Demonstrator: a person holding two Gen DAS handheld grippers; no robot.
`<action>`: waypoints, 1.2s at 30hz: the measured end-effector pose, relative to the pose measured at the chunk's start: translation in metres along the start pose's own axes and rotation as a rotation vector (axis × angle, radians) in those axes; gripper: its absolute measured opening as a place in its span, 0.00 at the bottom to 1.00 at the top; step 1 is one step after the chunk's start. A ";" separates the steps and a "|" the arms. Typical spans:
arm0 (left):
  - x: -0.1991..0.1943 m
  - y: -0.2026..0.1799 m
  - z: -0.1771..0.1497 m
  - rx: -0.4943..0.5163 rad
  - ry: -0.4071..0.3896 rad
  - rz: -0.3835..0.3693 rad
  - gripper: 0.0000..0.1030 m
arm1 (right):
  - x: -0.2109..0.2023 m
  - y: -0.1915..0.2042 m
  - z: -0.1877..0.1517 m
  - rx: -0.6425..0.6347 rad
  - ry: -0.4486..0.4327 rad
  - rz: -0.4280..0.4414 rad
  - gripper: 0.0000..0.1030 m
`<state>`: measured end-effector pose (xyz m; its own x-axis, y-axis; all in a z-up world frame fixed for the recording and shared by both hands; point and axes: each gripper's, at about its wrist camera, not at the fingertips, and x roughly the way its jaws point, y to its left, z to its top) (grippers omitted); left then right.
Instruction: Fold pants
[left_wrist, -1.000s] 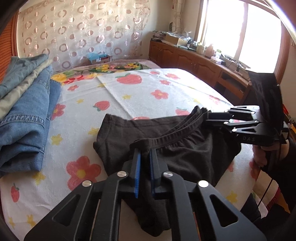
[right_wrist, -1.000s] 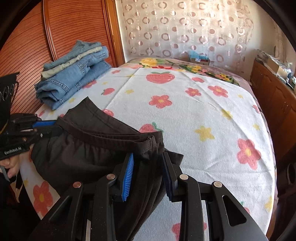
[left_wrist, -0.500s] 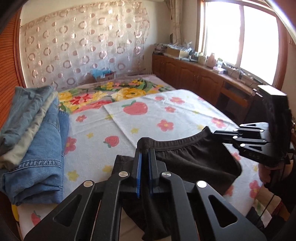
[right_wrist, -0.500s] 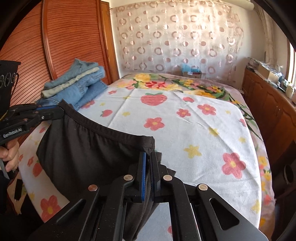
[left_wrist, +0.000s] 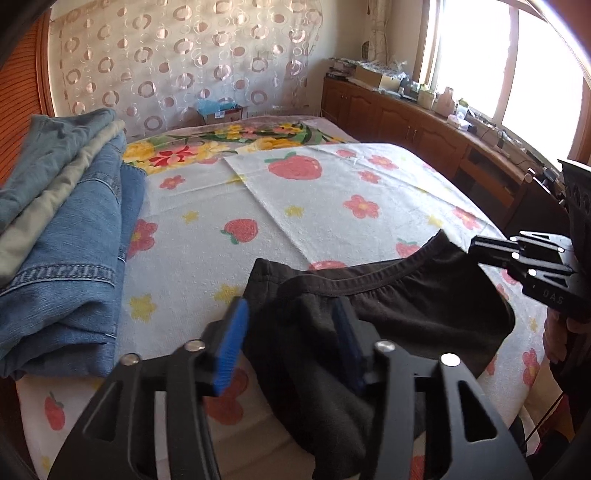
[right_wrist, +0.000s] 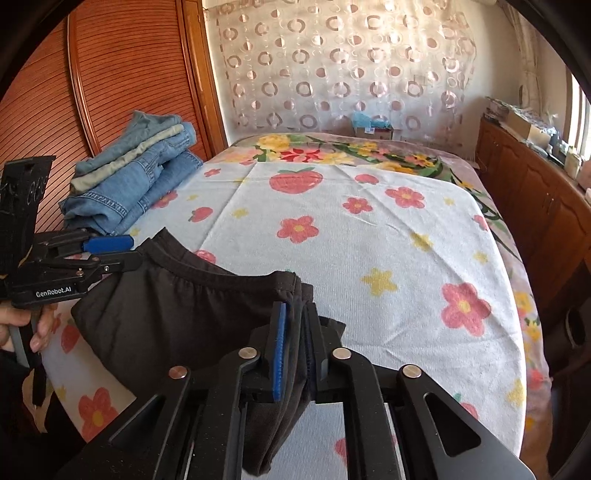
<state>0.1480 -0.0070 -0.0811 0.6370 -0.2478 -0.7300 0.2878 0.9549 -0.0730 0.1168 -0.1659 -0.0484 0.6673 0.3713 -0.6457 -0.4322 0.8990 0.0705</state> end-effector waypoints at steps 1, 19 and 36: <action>-0.004 0.001 -0.001 -0.005 -0.005 -0.004 0.61 | -0.001 0.000 -0.002 -0.002 -0.002 0.001 0.22; -0.053 -0.003 -0.063 -0.011 -0.017 0.010 0.72 | -0.044 -0.001 -0.047 0.011 0.034 0.066 0.29; -0.027 -0.009 -0.070 0.016 0.050 0.053 0.74 | -0.034 -0.002 -0.046 -0.114 0.085 -0.031 0.05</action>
<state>0.0784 0.0026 -0.1087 0.6155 -0.1879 -0.7654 0.2663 0.9636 -0.0225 0.0673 -0.1908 -0.0617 0.6296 0.3180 -0.7088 -0.4815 0.8757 -0.0348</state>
